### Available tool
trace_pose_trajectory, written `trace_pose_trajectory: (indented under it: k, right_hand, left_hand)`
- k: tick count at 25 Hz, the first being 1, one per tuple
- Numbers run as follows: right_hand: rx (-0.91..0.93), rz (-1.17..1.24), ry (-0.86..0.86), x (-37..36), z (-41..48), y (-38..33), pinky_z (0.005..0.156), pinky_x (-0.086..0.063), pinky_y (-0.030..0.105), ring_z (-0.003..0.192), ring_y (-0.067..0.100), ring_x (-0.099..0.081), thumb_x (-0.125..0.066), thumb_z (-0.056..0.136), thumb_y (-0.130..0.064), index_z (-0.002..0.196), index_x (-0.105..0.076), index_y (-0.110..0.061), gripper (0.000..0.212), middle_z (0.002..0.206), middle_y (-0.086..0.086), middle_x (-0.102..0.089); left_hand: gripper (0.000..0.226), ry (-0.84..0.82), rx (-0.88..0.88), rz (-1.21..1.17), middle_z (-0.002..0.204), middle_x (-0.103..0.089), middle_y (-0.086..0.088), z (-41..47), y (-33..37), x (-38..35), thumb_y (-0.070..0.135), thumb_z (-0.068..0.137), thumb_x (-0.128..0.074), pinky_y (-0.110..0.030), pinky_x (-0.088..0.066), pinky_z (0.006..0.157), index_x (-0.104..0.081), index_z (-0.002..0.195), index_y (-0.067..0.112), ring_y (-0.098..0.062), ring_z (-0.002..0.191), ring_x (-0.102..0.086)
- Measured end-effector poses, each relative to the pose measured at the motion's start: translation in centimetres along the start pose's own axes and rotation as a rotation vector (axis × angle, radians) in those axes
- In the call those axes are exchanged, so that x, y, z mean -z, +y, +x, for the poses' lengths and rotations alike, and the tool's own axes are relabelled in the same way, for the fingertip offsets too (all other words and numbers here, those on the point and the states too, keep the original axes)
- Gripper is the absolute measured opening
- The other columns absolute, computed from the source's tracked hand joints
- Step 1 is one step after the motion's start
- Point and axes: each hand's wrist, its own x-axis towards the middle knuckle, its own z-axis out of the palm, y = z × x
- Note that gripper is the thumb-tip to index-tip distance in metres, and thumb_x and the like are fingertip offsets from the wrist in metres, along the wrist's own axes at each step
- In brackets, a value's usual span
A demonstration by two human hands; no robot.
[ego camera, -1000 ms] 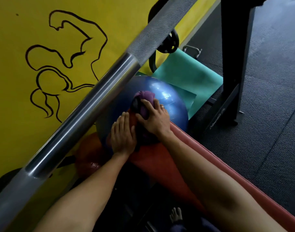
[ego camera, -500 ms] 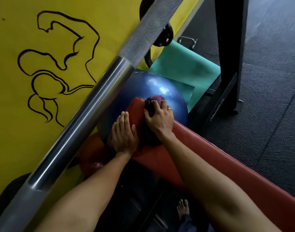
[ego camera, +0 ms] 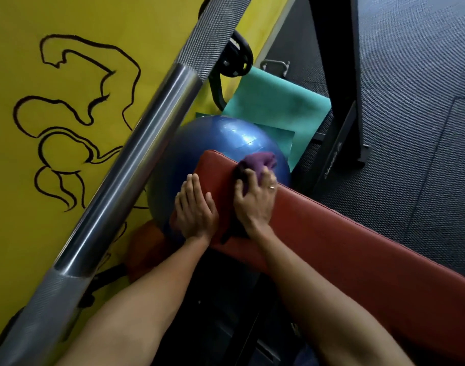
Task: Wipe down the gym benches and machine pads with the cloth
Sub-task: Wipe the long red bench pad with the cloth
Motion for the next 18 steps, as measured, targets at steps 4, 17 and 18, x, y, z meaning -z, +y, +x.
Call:
trace_pose_trajectory:
  k: [4, 17, 18]
  right_hand:
    - [0.3, -0.036, -0.044, 0.2, -7.0, 1.7, 0.123, -0.023, 0.052, 0.148, 0.043, -0.03, -0.056, 0.097, -0.038, 0.132, -0.065, -0.02, 0.04, 0.154, 0.025, -0.04]
    - [0.218, -0.043, 0.061, -2.2, -12.3, 0.4, 0.121, -0.029, 0.053, 0.147, 0.048, -0.03, -0.056, 0.099, -0.034, 0.136, -0.06, -0.021, 0.04, 0.155, 0.029, -0.038]
    - [0.301, -0.074, 0.056, -1.4, -13.5, 2.2, 0.121, -0.03, 0.052, 0.146, 0.047, -0.032, -0.058, 0.099, -0.034, 0.135, -0.062, -0.02, 0.038, 0.154, 0.028, -0.04]
  left_hand:
    - [0.052, -0.015, -0.022, -0.049, 0.155, -0.042, -0.014, 0.0, -0.5, -0.1, 0.028, 0.104, -0.039, -0.048, -0.036, 0.114, -0.039, 0.151, 0.005, -0.03, 0.141, -0.043]
    - [0.046, -0.057, -0.411, -0.142, 0.155, -0.043, -0.014, -2.3, -3.5, -0.4, 0.015, 0.102, -0.04, -0.05, -0.027, 0.12, -0.049, 0.145, 0.005, -0.032, 0.145, -0.038]
    - [0.046, -0.052, -0.414, -0.151, 0.155, -0.044, -0.014, -2.4, -3.4, -0.4, 0.014, 0.101, -0.04, -0.05, -0.027, 0.12, -0.049, 0.145, 0.005, -0.032, 0.145, -0.038]
